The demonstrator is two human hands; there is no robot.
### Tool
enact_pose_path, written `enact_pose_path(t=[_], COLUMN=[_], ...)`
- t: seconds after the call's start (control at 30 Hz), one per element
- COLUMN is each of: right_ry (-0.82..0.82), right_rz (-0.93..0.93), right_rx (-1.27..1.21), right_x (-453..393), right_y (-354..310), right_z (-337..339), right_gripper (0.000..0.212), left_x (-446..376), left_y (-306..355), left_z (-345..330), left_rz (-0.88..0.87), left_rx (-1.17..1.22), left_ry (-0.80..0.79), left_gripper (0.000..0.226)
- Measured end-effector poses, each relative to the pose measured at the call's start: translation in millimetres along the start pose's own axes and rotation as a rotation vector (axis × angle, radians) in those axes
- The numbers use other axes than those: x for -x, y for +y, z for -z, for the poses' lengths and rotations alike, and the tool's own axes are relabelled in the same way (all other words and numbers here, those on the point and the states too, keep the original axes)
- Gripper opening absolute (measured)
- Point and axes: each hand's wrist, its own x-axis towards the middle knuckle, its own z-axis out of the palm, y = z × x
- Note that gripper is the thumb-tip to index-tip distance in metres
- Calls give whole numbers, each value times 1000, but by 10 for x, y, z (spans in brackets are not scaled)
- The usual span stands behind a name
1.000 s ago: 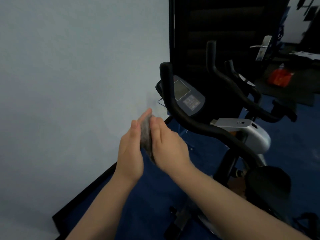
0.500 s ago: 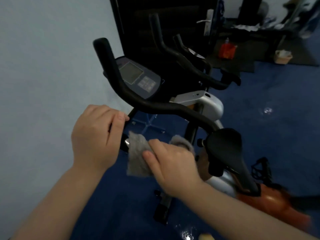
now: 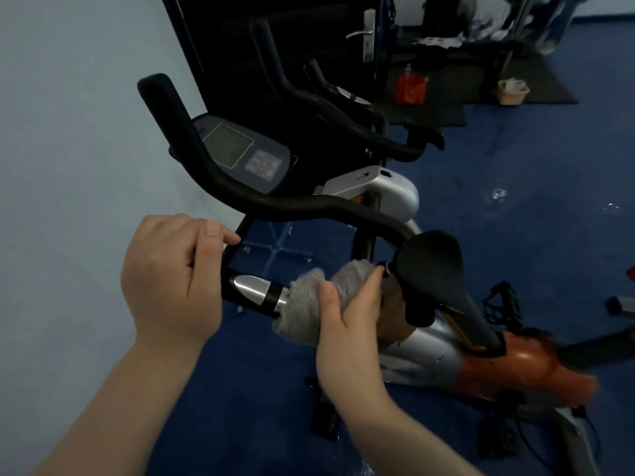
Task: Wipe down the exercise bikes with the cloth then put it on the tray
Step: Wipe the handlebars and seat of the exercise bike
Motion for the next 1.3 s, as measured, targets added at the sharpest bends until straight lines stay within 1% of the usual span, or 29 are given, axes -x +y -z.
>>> enact_pose_path(t=[0.03, 0.07, 0.13, 0.2, 0.23, 0.3, 0.37, 0.4, 0.43, 0.47, 0.5, 0.53, 0.57, 0.6, 0.63, 0.67, 0.7, 0.73, 0.8, 0.87, 0.9, 0.97, 1.03, 1.1, 1.17, 1.23, 1.3], right_ry=[26, 73, 117, 83, 74, 122, 173, 180, 153, 85, 50, 47, 78, 114, 109, 45, -27, -40, -31, -81, -135, -260, -308, -302, -299, -228, -141], right_rz=[-63, -118, -238, -292, -280, -191, -173, -185, -214, -228, -198, -199, -154, -98, -47, -39, -12, 6, 41, 164, 230, 280, 320, 485, 616, 708, 747], right_rx=[-83, -99, -80, -10, 58, 124, 70, 84, 43, 254, 430, 366, 302, 386, 516, 611, 670, 701, 704, 672, 667, 669, 738, 844, 875, 863, 847], right_x=[-74, -207, -525, -706, -681, -552, -489, -537, -592, -635, -677, -719, -664, -569, -506, -497, -472, -475, -485, -344, -246, -110, -170, -265, -281, -203, -148], right_y=[-34, -73, -191, -278, -284, -194, -169, -180, -294, -347, -355, -345, -327, -316, -292, -257, -246, -270, -307, -264, -222, -112, -83, -117, -123, -134, -218], right_z=[-18, -8, 86, 134, 126, 99, 55, 50, 66, 57, 53, 63, 77, 93, 104, 108, 106, 103, 118, 155, 173, 259, 390, 478, 464, 286, 60], right_gripper=[72, 66, 50, 44, 42, 37, 32, 29, 25, 24, 24, 26, 32, 43, 57, 70, 77, 80, 78, 75, 75, 74, 71, 68, 59, 45, 33], left_x=[0, -2, 1, -3, -3, 1, -5, -2, 1, -1, -6, -8, -2, 4, 1, -5, -5, -5, -2, 8, 9, 17, 22, 27, 37, 25, 18], left_y=[-2, -5, -3, 5, 13, 20, 23, 23, 28, 36, 44, 48, 53, 54, 60, 63, 64, 68, 77, 73, 68, 56, 43, 16, -28, -65, -69], left_z=[1, -1, 2, -9, -19, -31, -37, -41, -44, -46, -50, -54, -60, -62, -72, -80, -86, -94, -95, -90, -91, -96, -92, -50, 23, 94, 137], left_rz=[2, 3, 8, 4, 9, 29, 39, 42, 43, 43, 45, 49, 53, 53, 53, 58, 68, 74, 68, 52, 41, 36, 46, 39, 52, 136, 250], left_rx=[12, 21, 27, 26, 29, 44, 49, 42, 33, 28, 26, 25, 23, 24, 28, 34, 35, 29, 13, 7, 7, 15, 13, 36, 145, 290, 362], left_ry=[0, -1, -8, -1, 5, 18, 36, 37, 36, 37, 42, 48, 52, 60, 76, 92, 103, 109, 112, 118, 122, 125, 112, 83, 55, 68, 71], left_gripper=[46, 46, 47, 46, 46, 46, 47, 47, 47, 47, 47, 47, 47, 46, 46, 46, 46, 46, 45, 44, 44, 44, 43, 41, 35, 31, 32])
